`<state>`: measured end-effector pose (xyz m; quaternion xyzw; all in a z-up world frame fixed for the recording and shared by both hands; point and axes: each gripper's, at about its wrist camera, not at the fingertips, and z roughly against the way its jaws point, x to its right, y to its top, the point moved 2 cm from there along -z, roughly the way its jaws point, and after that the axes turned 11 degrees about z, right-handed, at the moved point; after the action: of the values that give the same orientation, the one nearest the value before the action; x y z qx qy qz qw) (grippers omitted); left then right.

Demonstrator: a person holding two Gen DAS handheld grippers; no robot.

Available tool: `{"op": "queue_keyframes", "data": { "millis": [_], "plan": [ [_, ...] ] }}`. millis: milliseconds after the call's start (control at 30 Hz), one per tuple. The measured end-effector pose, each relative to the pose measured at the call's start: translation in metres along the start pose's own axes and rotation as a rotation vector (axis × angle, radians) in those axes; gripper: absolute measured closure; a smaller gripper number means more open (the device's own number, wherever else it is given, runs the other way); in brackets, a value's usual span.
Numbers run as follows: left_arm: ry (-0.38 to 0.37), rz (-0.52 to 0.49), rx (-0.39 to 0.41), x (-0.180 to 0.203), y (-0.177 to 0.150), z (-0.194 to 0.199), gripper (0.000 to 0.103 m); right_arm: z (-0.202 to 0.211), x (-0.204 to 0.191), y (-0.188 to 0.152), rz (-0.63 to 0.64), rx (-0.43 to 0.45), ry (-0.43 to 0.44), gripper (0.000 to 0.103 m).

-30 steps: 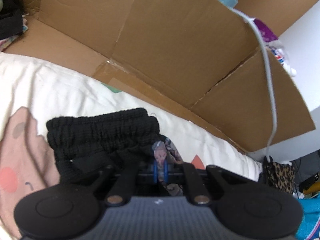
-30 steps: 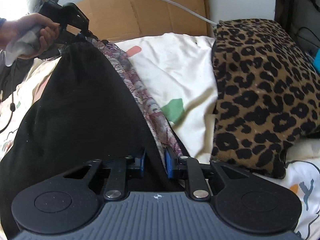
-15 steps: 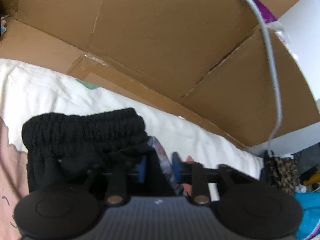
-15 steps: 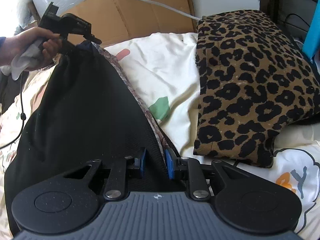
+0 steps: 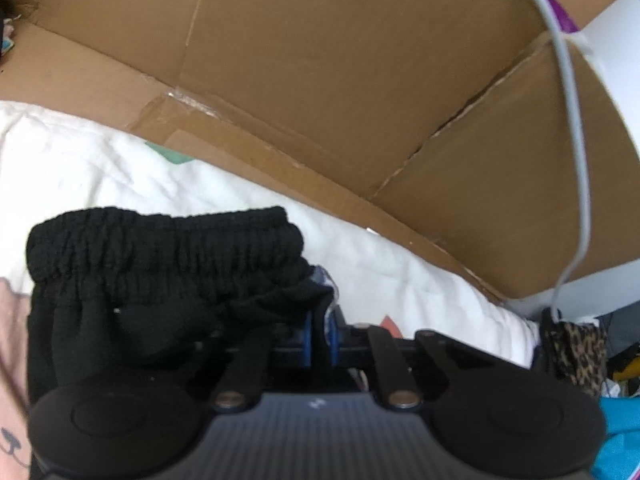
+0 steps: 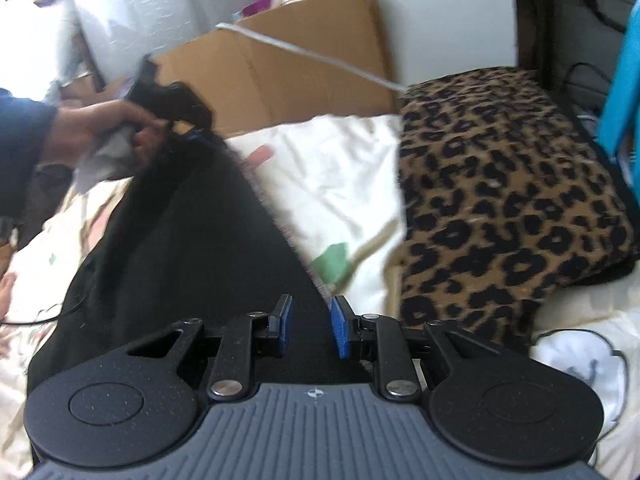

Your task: Fold clothes

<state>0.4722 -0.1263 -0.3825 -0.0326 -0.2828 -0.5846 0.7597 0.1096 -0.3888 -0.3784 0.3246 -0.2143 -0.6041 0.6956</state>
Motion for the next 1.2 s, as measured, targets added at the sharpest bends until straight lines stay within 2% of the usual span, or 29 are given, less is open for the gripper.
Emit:
{"op": "queue_keyframes", "data": {
  "millis": [100,233,300,367,467,567,633,767,933,1000,1200],
  "plan": [
    [0.018,-0.032,-0.001,0.004,0.000,-0.009,0.094,-0.013,-0.003,-0.006,0.033,-0.066,-0.014,0.075],
    [0.037,-0.034,-0.007,0.007,0.001,-0.008,0.092,-0.017,0.006,-0.018,-0.023,-0.112,-0.045,0.079],
    [0.044,-0.057,-0.009,0.010,0.001,-0.002,0.084,-0.016,0.008,-0.022,-0.033,-0.127,-0.061,0.079],
    [0.049,-0.090,-0.007,0.014,0.000,0.007,0.068,-0.010,0.011,-0.026,-0.041,-0.140,-0.071,0.079],
    [0.056,-0.128,0.010,0.018,0.000,0.030,0.056,0.008,0.023,-0.034,-0.084,-0.142,-0.072,0.079],
    [0.073,-0.158,0.021,0.018,0.000,0.054,0.055,0.033,0.043,-0.042,-0.146,-0.127,-0.071,0.076],
    [0.077,-0.185,0.025,0.020,-0.003,0.069,0.054,0.047,0.056,-0.050,-0.175,-0.135,-0.100,0.076],
    [0.105,-0.254,0.027,0.017,-0.017,0.096,0.052,0.059,0.066,-0.056,-0.219,-0.127,-0.098,0.076],
    [0.139,-0.244,0.032,0.004,-0.033,0.125,0.052,0.056,0.058,-0.046,-0.209,-0.095,-0.061,0.073],
    [0.146,-0.232,0.035,0.000,-0.039,0.133,0.052,0.050,0.055,-0.043,-0.213,-0.102,-0.050,0.063],
    [0.194,-0.233,0.024,-0.010,-0.060,0.148,0.051,0.031,0.047,-0.041,-0.220,-0.150,-0.025,0.063]
  ]
}}
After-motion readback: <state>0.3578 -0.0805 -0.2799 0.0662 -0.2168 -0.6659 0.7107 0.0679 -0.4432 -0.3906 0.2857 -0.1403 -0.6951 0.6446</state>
